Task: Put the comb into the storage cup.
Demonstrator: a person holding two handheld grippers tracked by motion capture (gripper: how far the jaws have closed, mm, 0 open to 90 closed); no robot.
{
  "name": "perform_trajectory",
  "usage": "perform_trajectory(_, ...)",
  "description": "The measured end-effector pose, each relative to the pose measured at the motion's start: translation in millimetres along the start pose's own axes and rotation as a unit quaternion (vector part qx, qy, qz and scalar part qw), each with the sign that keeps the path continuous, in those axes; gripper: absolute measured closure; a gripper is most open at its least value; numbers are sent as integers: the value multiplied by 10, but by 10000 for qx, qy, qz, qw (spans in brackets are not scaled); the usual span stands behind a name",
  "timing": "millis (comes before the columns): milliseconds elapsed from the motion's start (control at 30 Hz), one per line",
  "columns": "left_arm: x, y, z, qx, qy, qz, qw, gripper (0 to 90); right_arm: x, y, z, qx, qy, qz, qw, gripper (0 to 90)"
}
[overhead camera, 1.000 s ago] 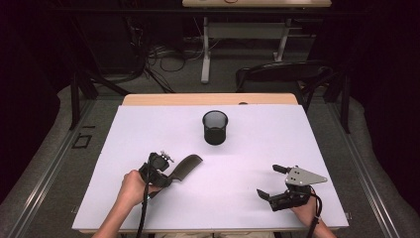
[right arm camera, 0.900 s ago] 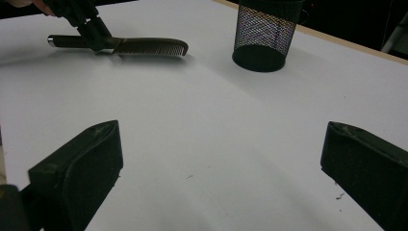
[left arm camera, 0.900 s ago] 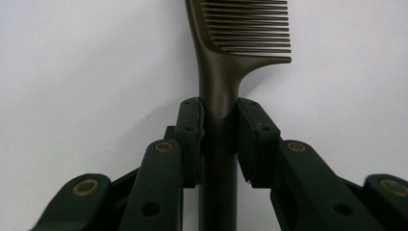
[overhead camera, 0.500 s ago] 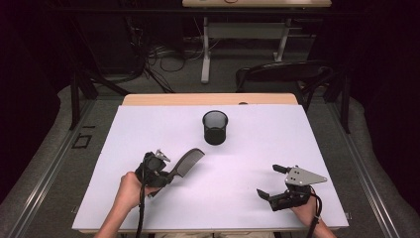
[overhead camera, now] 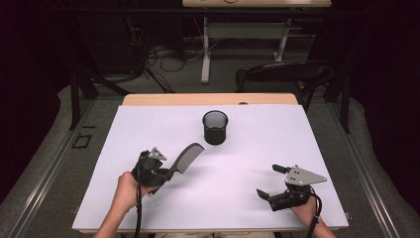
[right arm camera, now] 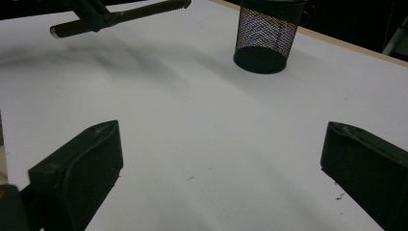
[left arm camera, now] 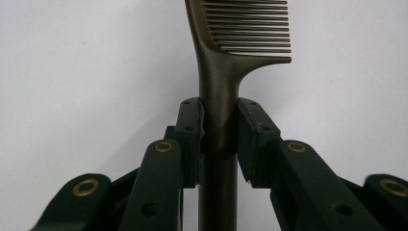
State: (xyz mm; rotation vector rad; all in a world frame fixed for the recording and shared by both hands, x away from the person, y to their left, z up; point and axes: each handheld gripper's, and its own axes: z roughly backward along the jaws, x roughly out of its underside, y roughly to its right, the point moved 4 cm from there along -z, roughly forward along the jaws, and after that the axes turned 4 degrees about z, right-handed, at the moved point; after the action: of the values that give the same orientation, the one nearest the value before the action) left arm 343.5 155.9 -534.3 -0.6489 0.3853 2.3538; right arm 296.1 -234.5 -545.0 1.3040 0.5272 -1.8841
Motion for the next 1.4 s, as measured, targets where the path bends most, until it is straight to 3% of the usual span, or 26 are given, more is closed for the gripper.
perform_trajectory(367,-10,-25,57,129,303,72,9994,725,-1,5,1,-1,0,12,10000,7)
perform_trajectory(900,-34,-50,120,11,746,59,9972,725,0,14,0,4,-2,-9,10000,7)
perform_trajectory(1400,-45,-85,118,-71,1215,75,9925,725,-8,10,12,21,18,2,10000,7)
